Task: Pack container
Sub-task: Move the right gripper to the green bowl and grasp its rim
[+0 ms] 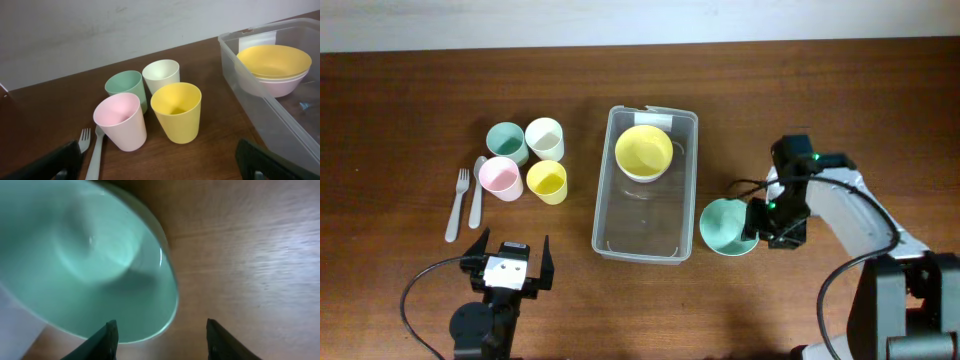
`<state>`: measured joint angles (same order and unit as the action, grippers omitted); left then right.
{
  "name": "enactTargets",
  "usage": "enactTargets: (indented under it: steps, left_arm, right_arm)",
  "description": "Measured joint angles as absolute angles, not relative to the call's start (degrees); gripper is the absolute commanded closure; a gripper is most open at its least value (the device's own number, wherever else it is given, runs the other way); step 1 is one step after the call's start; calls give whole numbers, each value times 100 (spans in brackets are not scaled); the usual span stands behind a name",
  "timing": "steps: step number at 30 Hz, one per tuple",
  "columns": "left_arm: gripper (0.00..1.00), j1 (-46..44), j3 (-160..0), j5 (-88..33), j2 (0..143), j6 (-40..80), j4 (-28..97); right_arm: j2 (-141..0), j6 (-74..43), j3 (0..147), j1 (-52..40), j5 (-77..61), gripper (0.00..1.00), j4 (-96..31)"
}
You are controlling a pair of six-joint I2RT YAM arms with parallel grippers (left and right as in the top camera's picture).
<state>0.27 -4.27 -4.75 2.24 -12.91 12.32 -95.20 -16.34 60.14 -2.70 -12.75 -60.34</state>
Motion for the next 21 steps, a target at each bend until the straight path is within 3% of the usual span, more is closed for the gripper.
enactTargets:
  steps: [5, 11, 16, 21]
  left_arm:
    - [0, 27, -427, -475, 224, -1288, 1229]
    - [0, 27, -427, -475, 224, -1288, 1229]
    - [0, 27, -427, -478, 224, -1288, 1232]
    - [0, 27, -427, -475, 224, -1288, 1229]
  right_arm:
    - [-9520, -1811, 5417, -270, -1459, 66, -5301]
    - [-9520, -2008, 5277, -270, -1772, 70, -4609]
    - [-9520, -2338, 5264, -270, -1835, 96, -4296]
    - [-9520, -2617, 5260, -202, -1857, 96, -4174]
